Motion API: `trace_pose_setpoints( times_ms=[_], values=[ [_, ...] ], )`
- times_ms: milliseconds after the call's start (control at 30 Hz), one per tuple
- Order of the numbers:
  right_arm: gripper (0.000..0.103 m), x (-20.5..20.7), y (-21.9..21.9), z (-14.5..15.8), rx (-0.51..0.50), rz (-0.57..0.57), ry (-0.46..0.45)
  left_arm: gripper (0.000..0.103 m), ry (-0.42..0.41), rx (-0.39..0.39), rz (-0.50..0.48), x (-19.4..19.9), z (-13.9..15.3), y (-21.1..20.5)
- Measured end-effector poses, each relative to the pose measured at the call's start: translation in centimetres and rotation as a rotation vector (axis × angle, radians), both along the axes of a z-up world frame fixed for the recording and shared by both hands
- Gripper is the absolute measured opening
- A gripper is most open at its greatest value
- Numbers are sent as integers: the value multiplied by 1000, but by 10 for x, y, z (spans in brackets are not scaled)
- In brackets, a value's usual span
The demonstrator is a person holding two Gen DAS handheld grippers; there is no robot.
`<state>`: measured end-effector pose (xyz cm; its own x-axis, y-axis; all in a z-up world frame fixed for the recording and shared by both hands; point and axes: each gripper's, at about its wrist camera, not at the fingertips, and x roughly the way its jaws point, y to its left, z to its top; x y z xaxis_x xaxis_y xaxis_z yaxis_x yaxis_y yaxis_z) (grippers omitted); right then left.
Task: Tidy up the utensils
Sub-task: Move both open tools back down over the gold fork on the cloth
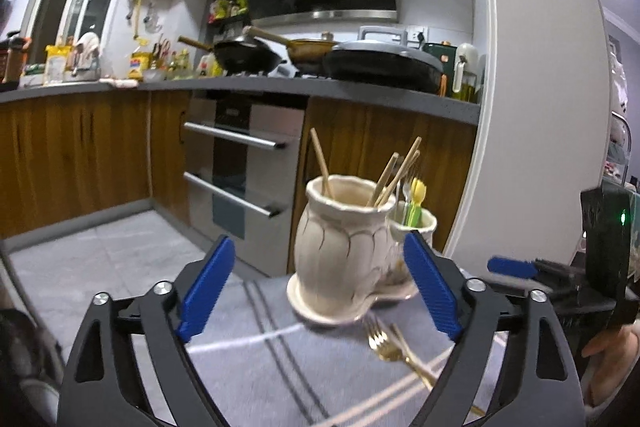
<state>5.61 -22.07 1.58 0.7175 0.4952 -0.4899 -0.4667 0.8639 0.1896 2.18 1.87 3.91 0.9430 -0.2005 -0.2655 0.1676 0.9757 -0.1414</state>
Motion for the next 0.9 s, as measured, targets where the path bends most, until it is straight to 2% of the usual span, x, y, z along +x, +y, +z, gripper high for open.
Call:
trace_pose_setpoints(
  times_ms=[267, 400, 700, 800, 867, 900],
  values=[
    [85, -11, 23, -26, -117, 48, 78, 91, 51, -27, 18, -5, -13, 14],
    [83, -15, 39, -34, -190, 69, 90, 92, 67, -8, 38, -5, -19, 21],
    [65, -16, 58, -44, -281, 80, 123, 92, 145, 42, 54, 4, -36, 27],
    [53, -16, 64, -48, -309, 85, 132, 92, 163, 46, 46, 5, -40, 26],
    [40, -15, 68, -50, -337, 82, 135, 92, 165, 52, 44, 5, -42, 25],
    [39, -12, 69, -50, -344, 82, 136, 92, 164, 54, 41, 5, -42, 25]
  ],
)
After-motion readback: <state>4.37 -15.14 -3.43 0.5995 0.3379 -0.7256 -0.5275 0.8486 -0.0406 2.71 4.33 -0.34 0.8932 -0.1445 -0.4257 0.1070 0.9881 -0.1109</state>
